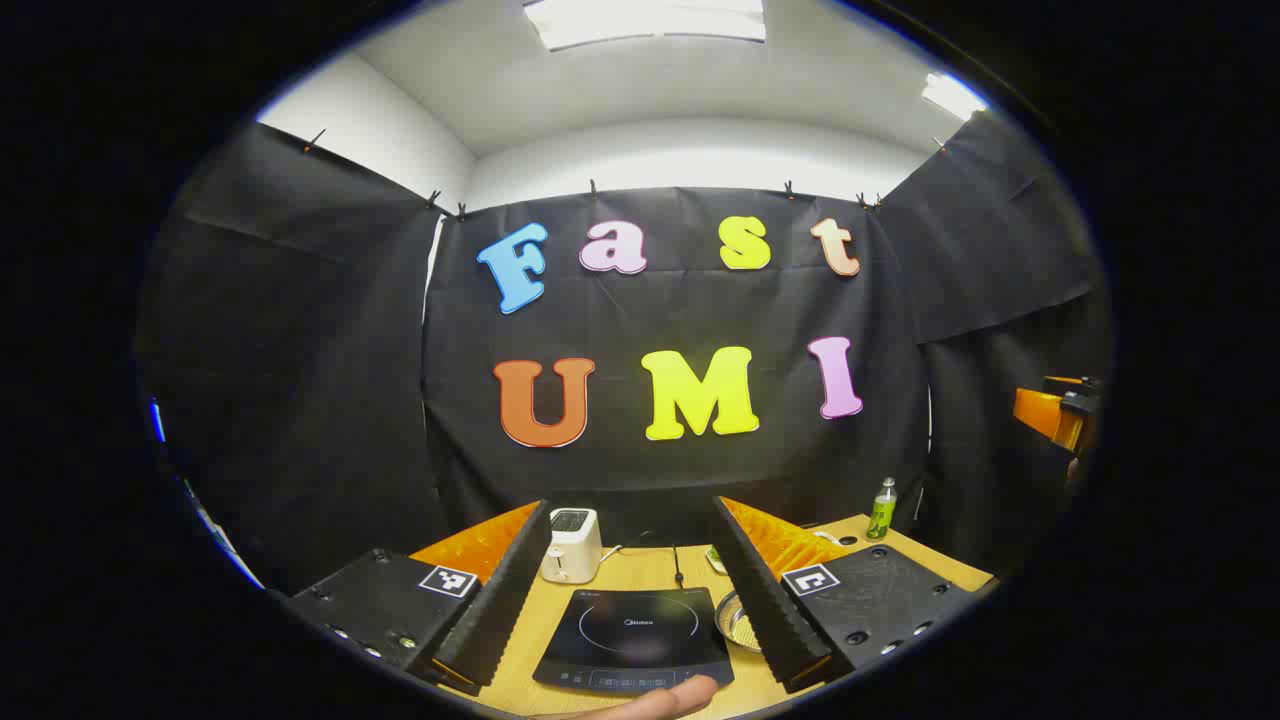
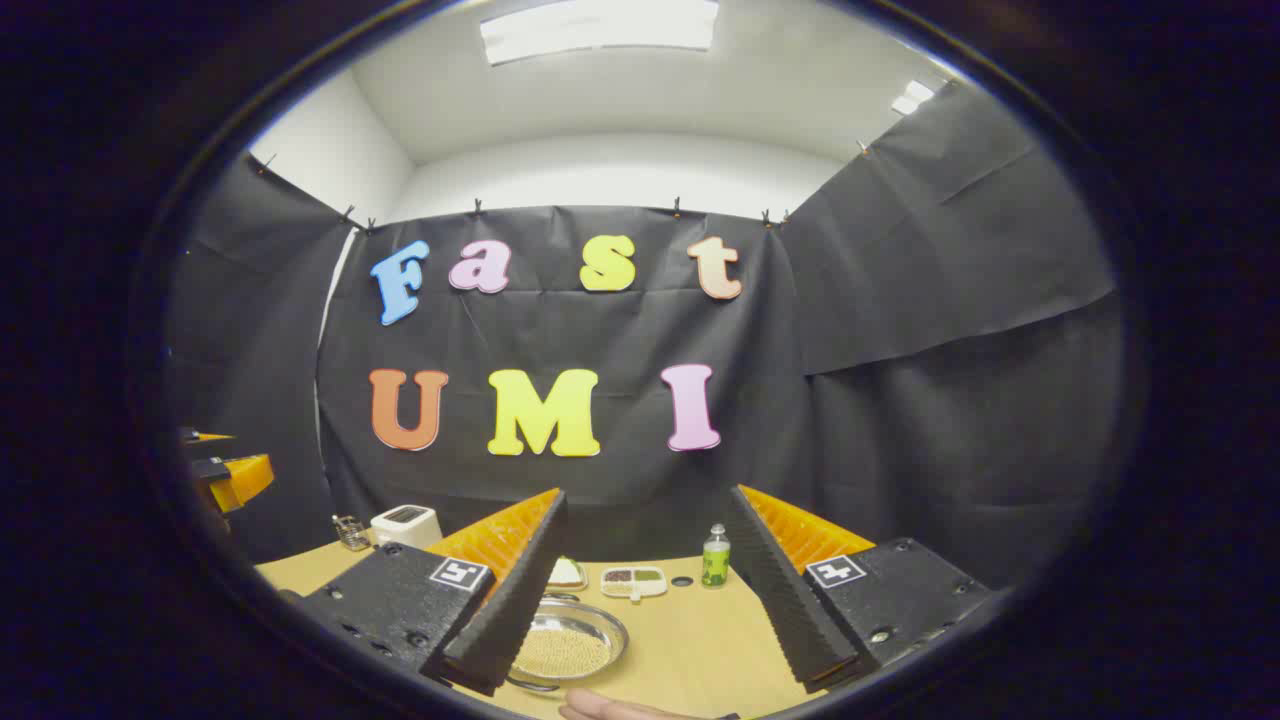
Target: First push the handle of the pot to place it horizontally, then grasp the pot with both hands and set it on the induction cooktop.
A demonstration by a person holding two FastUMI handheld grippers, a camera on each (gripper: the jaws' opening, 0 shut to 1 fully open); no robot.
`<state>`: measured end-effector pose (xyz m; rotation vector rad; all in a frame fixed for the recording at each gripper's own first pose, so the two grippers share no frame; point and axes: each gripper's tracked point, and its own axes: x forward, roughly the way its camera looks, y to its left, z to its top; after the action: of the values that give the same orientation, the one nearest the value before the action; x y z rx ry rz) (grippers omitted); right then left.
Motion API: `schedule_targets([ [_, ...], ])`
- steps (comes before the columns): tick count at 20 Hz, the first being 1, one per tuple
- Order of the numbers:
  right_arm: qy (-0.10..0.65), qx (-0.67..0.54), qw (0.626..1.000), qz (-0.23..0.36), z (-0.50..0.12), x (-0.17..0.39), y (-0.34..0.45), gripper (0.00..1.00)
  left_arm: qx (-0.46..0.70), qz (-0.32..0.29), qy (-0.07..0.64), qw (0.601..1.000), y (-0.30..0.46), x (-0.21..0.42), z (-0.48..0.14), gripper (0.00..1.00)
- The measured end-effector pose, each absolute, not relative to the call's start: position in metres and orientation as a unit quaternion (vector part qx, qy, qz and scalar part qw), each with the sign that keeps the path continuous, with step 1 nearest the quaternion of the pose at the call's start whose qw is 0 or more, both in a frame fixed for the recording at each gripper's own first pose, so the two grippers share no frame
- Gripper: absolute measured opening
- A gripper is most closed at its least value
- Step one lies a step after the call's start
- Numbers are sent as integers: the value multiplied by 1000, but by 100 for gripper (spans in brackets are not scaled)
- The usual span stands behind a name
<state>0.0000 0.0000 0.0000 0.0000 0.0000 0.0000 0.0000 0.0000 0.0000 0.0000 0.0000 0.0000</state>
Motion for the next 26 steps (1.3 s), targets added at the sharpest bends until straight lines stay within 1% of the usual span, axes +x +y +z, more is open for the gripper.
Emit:
schedule_targets([
  [1,1,-4,1000,-1,-2,-1,-3,95,-3,-2,0,1000,0,-1,0,95],
  [15,17,-1,1000,-15,-13,2,-25,96,-3,-1,5,1000,1,0,-11,95],
  [16,19,-1,1000,-15,-14,2,-25,100,-2,-1,5,1000,2,0,-12,95],
  [17,20,0,1000,-15,-15,4,-25,100,0,0,6,1000,3,0,-12,95],
  [18,21,1,1000,-15,-15,4,-24,96,0,0,6,1000,3,0,-13,95],
  [19,23,2,1000,-15,-17,5,-23,100,-1,-1,7,1000,3,0,-13,95],
  [20,24,5,1000,-14,-18,6,-22,96,-3,0,6,1000,3,-1,-14,95],
  [25,45,16,999,7,-39,16,1,96,-3,-1,1,1000,3,-5,-15,95],
  [26,54,19,998,10,-46,19,5,94,-3,-2,0,1000,2,-7,-15,95],
])
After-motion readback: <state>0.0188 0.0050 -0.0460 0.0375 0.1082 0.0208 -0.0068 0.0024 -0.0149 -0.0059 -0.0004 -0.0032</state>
